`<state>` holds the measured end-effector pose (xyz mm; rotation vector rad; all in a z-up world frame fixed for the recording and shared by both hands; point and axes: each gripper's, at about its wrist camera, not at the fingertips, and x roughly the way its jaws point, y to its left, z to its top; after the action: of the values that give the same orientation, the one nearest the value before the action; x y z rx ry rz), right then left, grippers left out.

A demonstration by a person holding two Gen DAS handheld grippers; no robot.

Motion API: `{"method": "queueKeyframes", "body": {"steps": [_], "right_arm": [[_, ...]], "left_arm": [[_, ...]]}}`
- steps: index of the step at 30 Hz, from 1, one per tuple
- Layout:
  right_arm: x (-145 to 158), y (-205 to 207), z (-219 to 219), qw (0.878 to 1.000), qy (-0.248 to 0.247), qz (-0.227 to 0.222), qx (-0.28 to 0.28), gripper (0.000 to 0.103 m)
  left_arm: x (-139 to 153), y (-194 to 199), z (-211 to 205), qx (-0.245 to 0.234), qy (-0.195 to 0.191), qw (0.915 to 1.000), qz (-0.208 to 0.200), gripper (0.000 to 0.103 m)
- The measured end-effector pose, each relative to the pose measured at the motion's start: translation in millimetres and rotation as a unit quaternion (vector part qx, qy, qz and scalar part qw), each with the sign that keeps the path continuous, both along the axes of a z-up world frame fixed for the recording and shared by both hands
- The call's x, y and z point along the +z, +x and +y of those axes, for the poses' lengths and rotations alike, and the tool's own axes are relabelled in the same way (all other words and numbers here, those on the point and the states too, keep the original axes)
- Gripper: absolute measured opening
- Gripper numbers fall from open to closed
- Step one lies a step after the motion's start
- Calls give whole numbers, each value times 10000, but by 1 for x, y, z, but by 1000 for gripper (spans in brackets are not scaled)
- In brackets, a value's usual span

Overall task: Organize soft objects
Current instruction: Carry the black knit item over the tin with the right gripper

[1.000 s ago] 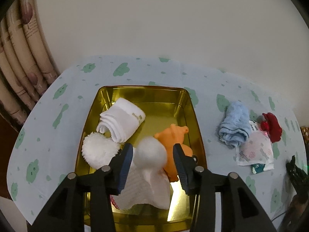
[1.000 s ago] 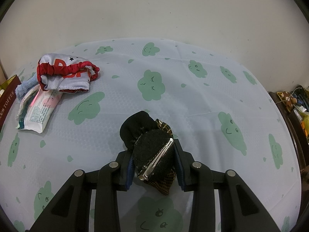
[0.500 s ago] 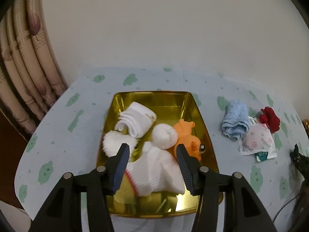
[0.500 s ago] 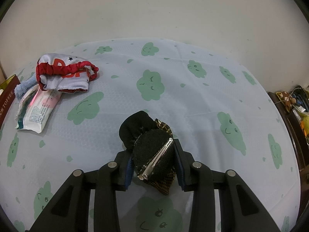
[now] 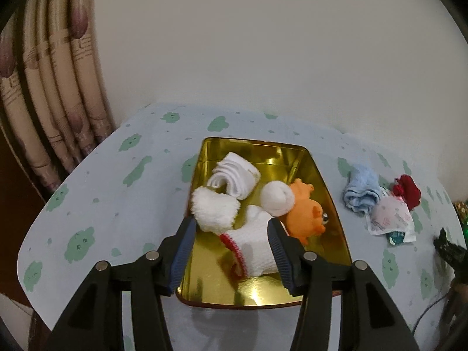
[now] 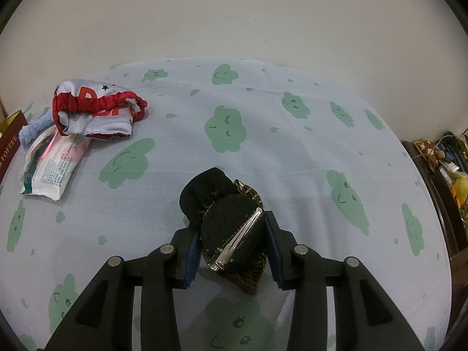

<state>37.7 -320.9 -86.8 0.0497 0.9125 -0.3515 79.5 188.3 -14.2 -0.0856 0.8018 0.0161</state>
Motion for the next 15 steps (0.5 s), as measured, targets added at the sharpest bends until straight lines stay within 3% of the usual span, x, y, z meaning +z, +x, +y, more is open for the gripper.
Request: {"method": "queueKeyframes", "body": {"steps": [9,15], "right_arm": [[6,0,-1,9999,140,-51,-50,29],[39,2,21,9991,126,-399,87,29]], "left_arm": [[7,-8,24,706,-57,9969,-338,53],[5,-8,45,1220,-57,9922,-265,53]]}}
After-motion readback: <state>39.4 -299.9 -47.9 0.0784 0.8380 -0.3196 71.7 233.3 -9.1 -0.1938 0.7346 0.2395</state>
